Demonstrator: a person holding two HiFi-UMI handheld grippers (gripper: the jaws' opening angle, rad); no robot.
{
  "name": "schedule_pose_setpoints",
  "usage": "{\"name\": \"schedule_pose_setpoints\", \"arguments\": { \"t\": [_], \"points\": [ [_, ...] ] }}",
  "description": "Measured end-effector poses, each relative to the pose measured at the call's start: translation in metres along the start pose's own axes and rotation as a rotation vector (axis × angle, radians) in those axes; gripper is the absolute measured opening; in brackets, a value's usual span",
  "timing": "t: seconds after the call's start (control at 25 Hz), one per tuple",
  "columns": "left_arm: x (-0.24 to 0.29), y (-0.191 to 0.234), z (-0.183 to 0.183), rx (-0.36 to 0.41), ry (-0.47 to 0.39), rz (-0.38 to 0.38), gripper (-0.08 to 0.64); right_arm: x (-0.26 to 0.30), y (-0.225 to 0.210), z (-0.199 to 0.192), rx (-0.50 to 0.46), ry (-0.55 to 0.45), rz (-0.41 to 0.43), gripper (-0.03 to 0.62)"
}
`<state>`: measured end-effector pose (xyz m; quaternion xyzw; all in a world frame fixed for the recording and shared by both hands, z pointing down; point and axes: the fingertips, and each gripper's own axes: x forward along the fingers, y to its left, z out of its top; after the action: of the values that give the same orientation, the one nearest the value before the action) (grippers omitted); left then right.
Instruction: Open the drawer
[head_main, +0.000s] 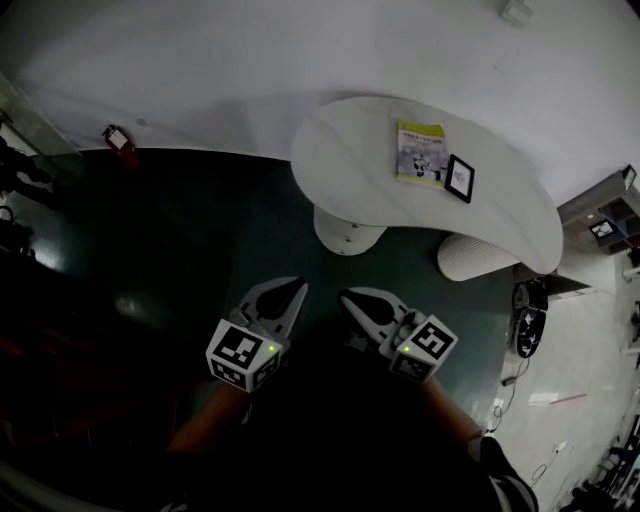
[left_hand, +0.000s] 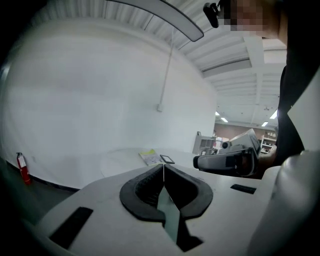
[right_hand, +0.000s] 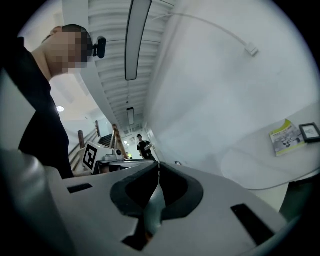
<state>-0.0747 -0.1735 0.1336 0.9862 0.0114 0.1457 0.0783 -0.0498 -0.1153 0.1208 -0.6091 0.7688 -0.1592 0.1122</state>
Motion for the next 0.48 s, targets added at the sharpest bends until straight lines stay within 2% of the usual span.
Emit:
{"name": "schedule_pose_setpoints", "arguments": {
  "t": [0.28, 0.48],
  "points": [
    [0.059, 0.01, 0.017, 0.011, 0.021, -0.049, 0.015, -0.022, -0.066, 0.017, 0.02, -0.093, -0.087, 0.017],
    [0.089, 0.016, 0.017, 0.006, 0.045, -0.067, 0.015, -0.015, -0.094, 0.016, 0.029, -0.064, -0.08, 0.017]
  ]
}}
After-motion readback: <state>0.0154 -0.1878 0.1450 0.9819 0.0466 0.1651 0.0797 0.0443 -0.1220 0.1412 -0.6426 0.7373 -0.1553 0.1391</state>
